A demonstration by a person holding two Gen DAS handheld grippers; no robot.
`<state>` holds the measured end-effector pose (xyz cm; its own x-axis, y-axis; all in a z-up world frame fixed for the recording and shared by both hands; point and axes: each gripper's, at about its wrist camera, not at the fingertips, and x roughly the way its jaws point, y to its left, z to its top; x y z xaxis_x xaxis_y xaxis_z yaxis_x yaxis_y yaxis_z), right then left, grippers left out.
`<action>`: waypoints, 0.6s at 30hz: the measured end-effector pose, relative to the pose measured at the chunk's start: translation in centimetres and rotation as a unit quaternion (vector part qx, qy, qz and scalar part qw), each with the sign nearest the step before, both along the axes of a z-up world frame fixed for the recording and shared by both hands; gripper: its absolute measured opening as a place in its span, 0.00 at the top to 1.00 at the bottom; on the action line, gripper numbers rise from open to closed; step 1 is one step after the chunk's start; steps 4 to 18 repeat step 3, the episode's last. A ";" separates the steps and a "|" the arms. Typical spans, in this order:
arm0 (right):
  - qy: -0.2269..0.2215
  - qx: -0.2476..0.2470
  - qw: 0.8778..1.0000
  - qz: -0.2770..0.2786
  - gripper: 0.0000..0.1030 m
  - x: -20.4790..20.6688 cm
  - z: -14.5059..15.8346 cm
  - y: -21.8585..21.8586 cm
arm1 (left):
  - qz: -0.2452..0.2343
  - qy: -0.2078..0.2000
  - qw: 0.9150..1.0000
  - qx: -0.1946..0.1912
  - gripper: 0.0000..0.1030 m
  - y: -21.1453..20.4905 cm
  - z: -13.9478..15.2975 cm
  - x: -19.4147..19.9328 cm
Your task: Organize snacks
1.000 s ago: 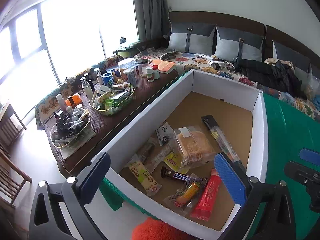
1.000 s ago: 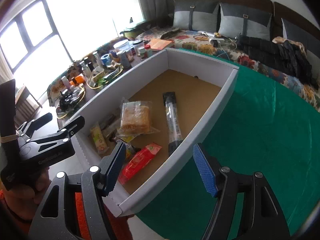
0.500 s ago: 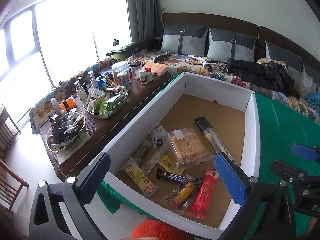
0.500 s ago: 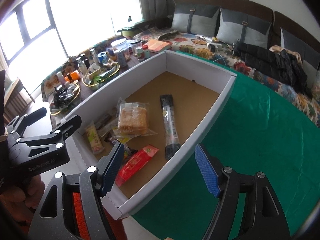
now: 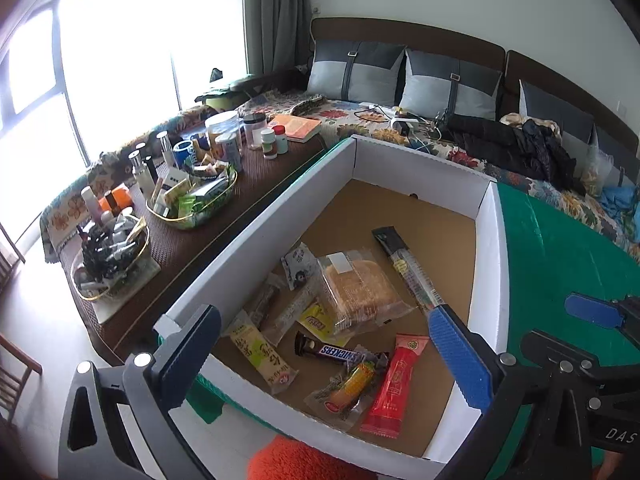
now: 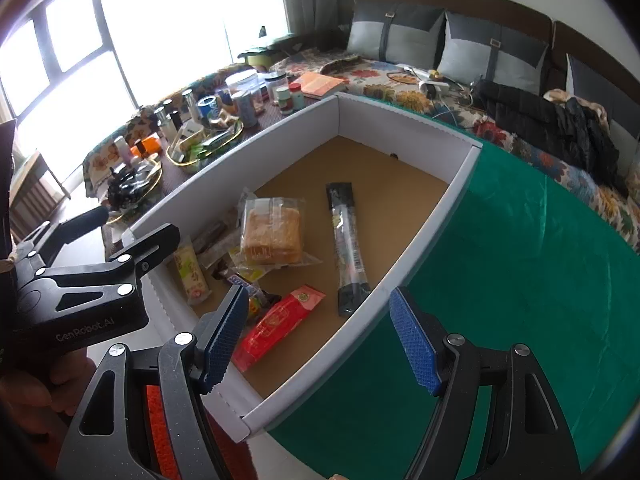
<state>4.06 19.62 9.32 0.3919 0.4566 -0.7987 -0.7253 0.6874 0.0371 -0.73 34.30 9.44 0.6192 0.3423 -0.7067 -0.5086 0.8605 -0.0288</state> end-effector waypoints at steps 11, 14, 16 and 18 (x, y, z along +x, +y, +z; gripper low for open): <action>0.000 0.000 1.000 0.002 0.26 -0.1 -0.1 0.1 | -0.001 0.000 1.000 0.001 0.00 0.1 0.1 -0.1; 0.000 0.000 1.000 0.002 0.26 -0.1 -0.1 0.1 | -0.001 0.000 1.000 0.001 0.00 0.1 0.1 -0.1; 0.000 0.000 1.000 0.002 0.26 -0.1 -0.1 0.1 | -0.001 0.000 1.000 0.001 0.00 0.1 0.1 -0.1; 0.000 0.000 1.000 0.002 0.26 -0.1 -0.1 0.1 | -0.001 0.000 1.000 0.001 0.00 0.1 0.1 -0.1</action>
